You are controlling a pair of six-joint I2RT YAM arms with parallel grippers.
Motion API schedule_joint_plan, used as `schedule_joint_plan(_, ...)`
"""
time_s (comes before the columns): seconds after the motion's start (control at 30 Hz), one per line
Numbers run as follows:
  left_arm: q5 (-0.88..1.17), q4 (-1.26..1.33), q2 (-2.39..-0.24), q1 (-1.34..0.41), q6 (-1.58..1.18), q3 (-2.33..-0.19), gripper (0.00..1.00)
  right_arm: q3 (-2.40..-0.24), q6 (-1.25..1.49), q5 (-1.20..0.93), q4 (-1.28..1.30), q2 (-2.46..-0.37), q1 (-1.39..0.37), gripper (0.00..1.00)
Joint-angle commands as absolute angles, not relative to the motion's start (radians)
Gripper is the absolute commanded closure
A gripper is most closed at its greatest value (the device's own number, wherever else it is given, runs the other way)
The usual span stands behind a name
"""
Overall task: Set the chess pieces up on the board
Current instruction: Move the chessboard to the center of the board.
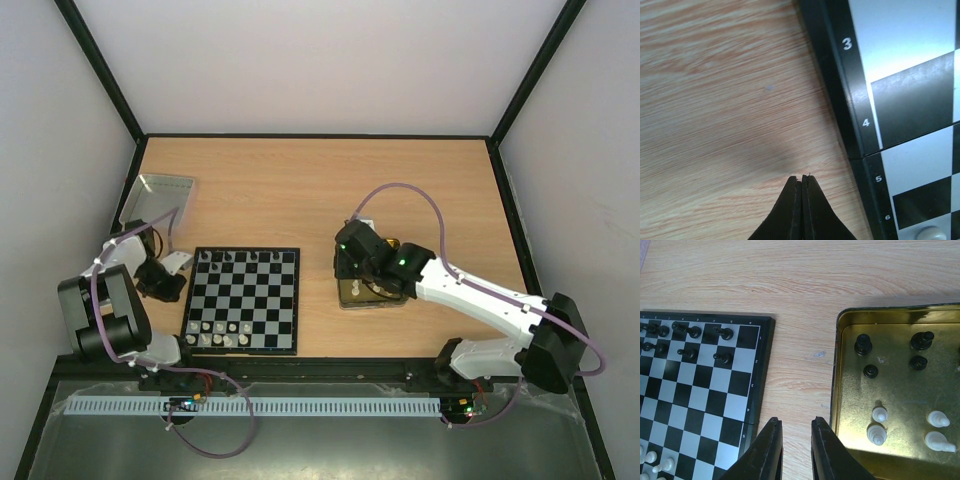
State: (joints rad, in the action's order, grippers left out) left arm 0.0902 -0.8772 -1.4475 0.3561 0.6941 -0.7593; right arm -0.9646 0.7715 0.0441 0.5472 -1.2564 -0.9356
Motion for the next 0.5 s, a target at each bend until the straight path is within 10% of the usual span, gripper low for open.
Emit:
schedule_joint_plan(0.0,0.107,-0.881,-1.459,0.329,0.659,-0.744,0.98,-0.948,0.783,0.056,0.544,-1.22,-0.94,0.84)
schedule_joint_plan(0.47,0.116,-0.855,-1.477,0.316,0.643,-0.736,0.98,-0.931,0.79,0.06,0.534,-1.212,-0.94,0.84)
